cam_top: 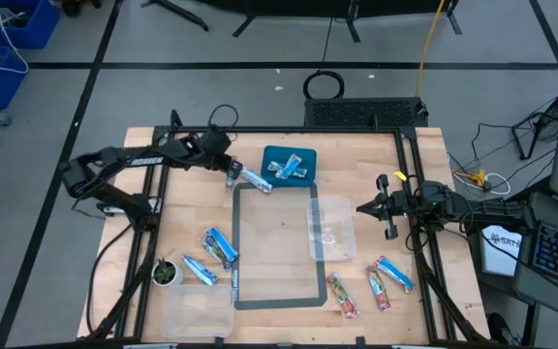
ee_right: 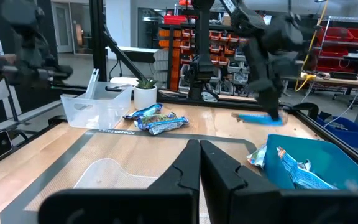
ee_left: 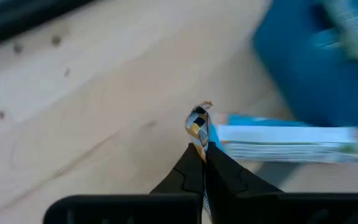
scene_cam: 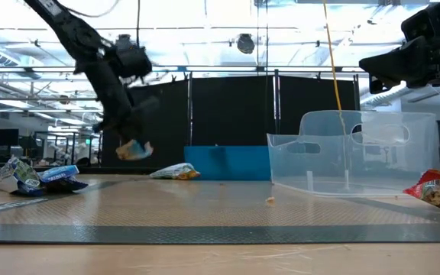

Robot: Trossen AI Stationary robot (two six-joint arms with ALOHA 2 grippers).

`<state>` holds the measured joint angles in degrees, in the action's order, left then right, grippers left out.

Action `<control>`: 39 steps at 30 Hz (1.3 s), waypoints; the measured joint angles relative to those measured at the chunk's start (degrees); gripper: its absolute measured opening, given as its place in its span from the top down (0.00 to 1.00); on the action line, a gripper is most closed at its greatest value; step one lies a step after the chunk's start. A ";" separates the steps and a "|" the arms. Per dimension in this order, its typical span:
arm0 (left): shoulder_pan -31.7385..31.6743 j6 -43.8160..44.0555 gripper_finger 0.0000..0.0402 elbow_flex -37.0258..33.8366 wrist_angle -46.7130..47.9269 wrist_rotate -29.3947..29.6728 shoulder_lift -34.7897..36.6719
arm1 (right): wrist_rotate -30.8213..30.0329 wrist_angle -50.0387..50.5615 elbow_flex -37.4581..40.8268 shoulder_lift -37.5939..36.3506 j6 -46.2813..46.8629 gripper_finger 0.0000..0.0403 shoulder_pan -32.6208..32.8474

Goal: Pick and place Granola Bars by type
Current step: Put the orange granola bar into the blue bin

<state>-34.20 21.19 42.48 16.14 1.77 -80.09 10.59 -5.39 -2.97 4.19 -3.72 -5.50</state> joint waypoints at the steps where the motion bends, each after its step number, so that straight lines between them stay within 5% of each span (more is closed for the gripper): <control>1: 0.93 -0.19 0.99 0.00 -0.10 0.26 1.53 | 0.00 0.02 0.00 0.00 0.02 0.99 0.00; 13: 12.05 -11.85 0.99 0.00 -6.94 -0.25 17.45 | 0.02 0.02 -0.01 0.00 0.00 0.99 0.00; 25: 26.71 -56.38 0.99 0.02 -21.90 3.39 11.98 | 0.00 0.00 0.01 0.00 0.00 0.99 -0.02; 29: 27.01 -65.64 0.97 0.02 -30.38 4.78 7.27 | 0.01 0.02 -0.02 0.00 0.00 0.99 0.01; 34: 23.49 -67.01 0.97 0.02 -40.42 5.71 2.24 | 0.00 0.01 0.00 0.00 0.00 0.99 0.01; 39: 16.99 -60.02 0.98 0.24 -44.55 -3.44 -1.12 | 0.00 0.02 0.00 0.00 0.02 0.99 -0.02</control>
<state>-17.21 -38.84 42.72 -28.41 -1.67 -81.21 10.59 -5.37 -2.96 4.19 -3.70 -5.52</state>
